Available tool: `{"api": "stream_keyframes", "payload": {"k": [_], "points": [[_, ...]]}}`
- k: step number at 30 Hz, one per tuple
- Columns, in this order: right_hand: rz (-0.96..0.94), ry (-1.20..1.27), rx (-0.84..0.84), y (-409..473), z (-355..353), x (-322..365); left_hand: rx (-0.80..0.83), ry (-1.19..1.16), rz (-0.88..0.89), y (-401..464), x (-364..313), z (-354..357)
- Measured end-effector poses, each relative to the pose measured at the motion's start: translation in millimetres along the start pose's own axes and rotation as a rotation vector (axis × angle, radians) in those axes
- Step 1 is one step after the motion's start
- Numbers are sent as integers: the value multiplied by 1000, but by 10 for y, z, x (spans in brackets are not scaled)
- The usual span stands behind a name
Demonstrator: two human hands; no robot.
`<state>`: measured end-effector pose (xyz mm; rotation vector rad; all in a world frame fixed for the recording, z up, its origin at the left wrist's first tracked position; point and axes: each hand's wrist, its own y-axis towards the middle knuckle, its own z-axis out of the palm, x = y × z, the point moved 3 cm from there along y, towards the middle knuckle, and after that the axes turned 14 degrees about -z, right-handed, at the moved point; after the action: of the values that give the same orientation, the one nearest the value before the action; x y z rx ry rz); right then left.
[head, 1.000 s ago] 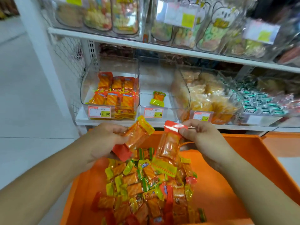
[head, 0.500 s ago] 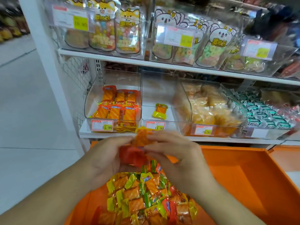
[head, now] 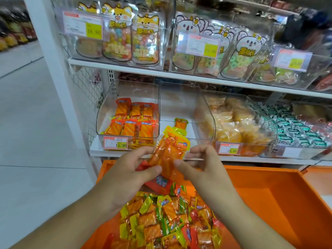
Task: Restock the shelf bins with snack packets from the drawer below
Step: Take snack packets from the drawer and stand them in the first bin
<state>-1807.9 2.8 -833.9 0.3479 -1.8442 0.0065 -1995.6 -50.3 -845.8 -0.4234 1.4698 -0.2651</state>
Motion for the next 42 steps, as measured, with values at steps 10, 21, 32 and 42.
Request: {"api": "stream_keyframes", "payload": {"k": [10,21,32,42], "points": [[63,262,55,47,-136,-29,-56,-160,35,59,-63,-144],[22,465,15,101,-239,19,-198,439,265,-10,-115,-175],[248,772,178,-23,104,-64,-221,101,198,20,-69,-201],[141,510,-47,19,10,-127,136,-397,-95,28,-33,-64]]}}
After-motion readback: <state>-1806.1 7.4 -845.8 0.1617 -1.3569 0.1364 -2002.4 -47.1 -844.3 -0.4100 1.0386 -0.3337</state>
